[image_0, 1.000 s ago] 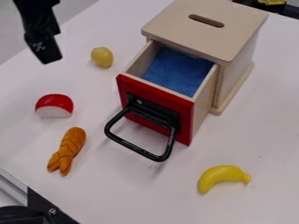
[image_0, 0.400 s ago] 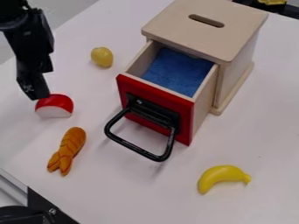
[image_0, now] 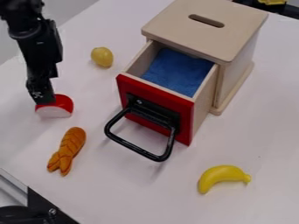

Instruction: Take the portion of red apple and place it on the left side of the yellow fruit

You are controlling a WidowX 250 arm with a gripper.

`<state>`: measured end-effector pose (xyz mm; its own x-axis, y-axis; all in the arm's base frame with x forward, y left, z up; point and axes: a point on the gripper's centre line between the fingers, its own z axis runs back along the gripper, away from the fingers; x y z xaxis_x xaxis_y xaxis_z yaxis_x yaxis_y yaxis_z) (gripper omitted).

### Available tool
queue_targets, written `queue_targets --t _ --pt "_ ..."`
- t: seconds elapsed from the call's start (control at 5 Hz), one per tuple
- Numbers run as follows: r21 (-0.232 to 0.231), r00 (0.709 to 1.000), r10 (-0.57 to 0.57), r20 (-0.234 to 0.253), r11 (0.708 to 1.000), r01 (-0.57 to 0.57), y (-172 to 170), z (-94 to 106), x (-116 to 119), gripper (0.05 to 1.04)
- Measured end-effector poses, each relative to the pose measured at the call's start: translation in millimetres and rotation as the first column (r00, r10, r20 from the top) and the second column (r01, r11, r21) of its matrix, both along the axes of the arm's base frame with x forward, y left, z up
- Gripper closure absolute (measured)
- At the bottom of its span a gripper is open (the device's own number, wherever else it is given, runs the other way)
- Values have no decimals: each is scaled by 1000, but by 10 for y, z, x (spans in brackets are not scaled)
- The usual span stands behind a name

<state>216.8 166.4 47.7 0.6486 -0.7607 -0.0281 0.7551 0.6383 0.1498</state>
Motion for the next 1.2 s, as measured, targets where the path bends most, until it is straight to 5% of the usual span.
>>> queue_targets --t 0.2,0.6,0.8,1.0,1.2 --pt "7 998 -26 -58 1000 26 -54 -193 -2 87" --pt "5 998 -20 -61 1000 20 -62 -345 39 124" --pt "-14 999 3 -33 1000 -3 -92 -375 43 403" --pt "-4 999 -5 -37 1000 5 -77 -374 37 504" --pt "-8 1000 6 -24 1000 -6 -91 -284 36 504"
